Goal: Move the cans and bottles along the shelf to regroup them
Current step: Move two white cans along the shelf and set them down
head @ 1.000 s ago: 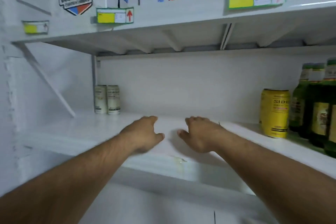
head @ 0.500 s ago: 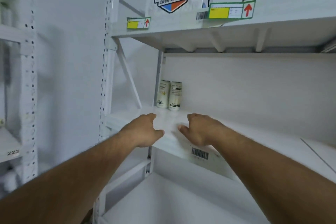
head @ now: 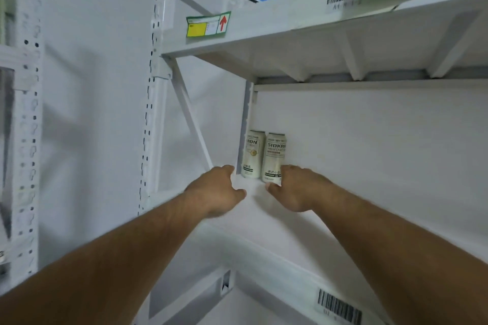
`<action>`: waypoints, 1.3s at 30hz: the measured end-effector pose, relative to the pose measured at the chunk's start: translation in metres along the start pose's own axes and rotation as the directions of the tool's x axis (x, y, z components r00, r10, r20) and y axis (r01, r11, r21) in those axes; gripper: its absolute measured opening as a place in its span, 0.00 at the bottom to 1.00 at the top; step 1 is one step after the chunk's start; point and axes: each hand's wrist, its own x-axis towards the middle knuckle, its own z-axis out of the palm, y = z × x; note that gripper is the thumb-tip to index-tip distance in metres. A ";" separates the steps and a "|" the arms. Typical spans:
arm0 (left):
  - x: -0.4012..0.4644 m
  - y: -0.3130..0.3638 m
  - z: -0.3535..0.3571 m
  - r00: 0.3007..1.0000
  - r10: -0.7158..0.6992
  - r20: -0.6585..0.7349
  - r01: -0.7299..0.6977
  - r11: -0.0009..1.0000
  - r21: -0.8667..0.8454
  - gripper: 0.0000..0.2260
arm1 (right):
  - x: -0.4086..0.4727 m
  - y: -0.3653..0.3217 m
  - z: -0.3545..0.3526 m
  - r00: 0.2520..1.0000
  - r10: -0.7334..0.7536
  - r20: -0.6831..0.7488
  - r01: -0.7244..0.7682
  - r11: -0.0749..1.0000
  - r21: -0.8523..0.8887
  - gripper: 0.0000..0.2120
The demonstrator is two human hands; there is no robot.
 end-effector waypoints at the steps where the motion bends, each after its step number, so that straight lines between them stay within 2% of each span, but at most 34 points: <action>1: 0.008 -0.001 0.000 1.000 -0.004 0.004 0.004 1.000 -0.007 0.36 | 0.007 0.001 0.001 1.000 0.007 -0.002 -0.007 1.000 0.001 0.30; 8: 0.076 -0.007 -0.001 0.999 0.051 0.019 -0.050 0.997 -0.063 0.33 | 0.057 0.006 0.011 0.997 0.076 0.000 -0.076 0.997 0.010 0.31; 13: 0.139 -0.018 -0.001 0.995 0.090 0.048 -0.084 0.990 -0.112 0.32 | 0.103 0.005 0.012 0.983 0.180 -0.030 -0.178 0.983 0.050 0.31; 18: 0.201 -0.024 0.002 0.983 0.154 0.101 -0.123 0.958 -0.261 0.27 | 0.152 0.003 0.016 0.944 0.325 -0.056 -0.303 0.923 0.238 0.28; 21: 0.227 -0.024 0.009 0.972 0.173 0.161 -0.113 0.938 -0.326 0.26 | 0.173 0.004 0.016 0.911 0.411 -0.038 -0.351 0.820 0.452 0.18; 24: 0.250 -0.029 0.025 0.955 0.204 0.215 -0.101 0.906 -0.410 0.14 | 0.188 0.006 0.020 0.906 0.421 -0.037 -0.300 0.704 0.643 0.11; 30: 0.279 -0.038 0.054 0.944 0.220 0.246 -0.039 0.815 -0.578 0.16 | 0.209 0.013 0.034 0.890 0.448 -0.086 -0.199 0.552 0.810 0.12; 36: 0.283 -0.040 0.063 0.960 0.191 0.202 -0.022 0.776 -0.630 0.16 | 0.218 0.019 0.048 0.824 0.540 -0.172 -0.183 0.541 0.821 0.23; 39: 0.279 -0.041 0.061 0.958 0.197 0.208 -0.017 0.762 -0.647 0.15 | 0.209 0.018 0.040 0.803 0.560 -0.202 -0.183 0.555 0.812 0.20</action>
